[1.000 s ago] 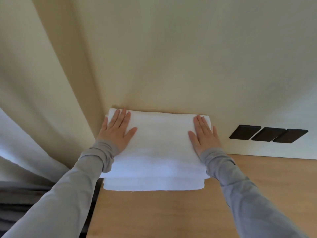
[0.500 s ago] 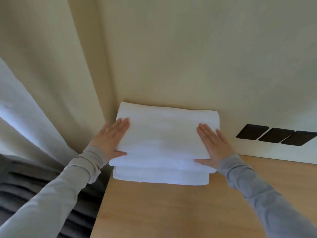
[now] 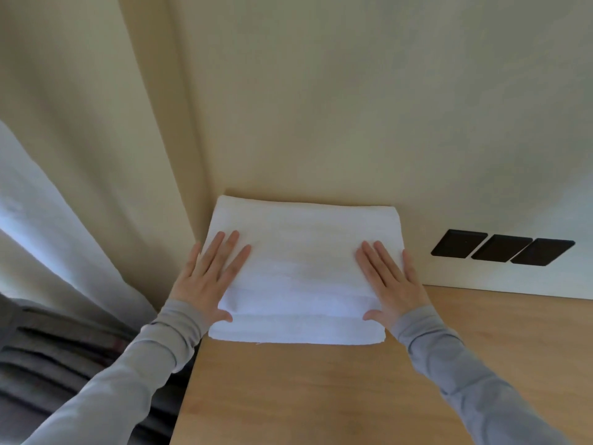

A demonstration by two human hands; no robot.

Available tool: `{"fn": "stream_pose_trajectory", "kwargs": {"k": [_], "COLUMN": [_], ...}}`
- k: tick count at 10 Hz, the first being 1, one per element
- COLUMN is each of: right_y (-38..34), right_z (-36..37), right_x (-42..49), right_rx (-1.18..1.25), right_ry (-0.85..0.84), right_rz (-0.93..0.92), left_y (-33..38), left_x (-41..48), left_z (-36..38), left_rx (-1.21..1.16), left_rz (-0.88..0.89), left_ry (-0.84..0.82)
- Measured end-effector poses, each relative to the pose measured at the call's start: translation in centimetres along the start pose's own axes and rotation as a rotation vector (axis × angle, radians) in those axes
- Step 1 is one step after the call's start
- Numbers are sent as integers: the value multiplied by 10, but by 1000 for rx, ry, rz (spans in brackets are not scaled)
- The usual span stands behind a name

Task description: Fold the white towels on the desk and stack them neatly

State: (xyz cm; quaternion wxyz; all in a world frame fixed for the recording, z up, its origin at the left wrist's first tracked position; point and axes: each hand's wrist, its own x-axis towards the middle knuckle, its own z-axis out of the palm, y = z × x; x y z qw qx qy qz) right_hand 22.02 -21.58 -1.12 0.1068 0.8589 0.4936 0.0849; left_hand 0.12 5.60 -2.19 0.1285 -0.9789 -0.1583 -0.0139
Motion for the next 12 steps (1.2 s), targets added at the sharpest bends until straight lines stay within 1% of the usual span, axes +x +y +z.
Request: {"fn": "stream_pose_trajectory", "kwargs": {"k": [2, 3, 4, 5, 6, 7, 8, 9, 10, 11, 12], "right_y": [2, 3, 4, 9, 4, -18, -39, -30, 3, 21, 19], "right_z": [10, 9, 9, 5, -10, -23, -31, -20, -2, 9, 2], "right_x": [6, 9, 9, 9, 11, 30, 62, 76, 63, 51, 54], "right_rx": [-29, -4, -38, -28, 67, 177, 338, 355, 334, 374, 373], "right_ry": [-5, -19, -102, -146, -124, -19, -9, -74, -86, -82, -58], "right_rz": [3, 4, 11, 7, 24, 56, 98, 190, 325, 391, 391], "left_y": [2, 0, -2, -10, -10, 9, 30, 25, 2, -18, -28], "left_x": [7, 10, 11, 11, 15, 35, 61, 71, 65, 60, 64], "left_z": [12, 10, 8, 8, -10, -29, -33, -26, -14, -7, -9], "left_rx": [0, 14, 30, -8, -98, -276, -330, -362, -390, -476, -462], "left_rz": [-39, -50, -51, 1, 21, -6, -77, -146, -215, -282, -267], "left_ry": [-10, -53, -92, -64, 14, 79, 66, 11, 24, 25, 21]}}
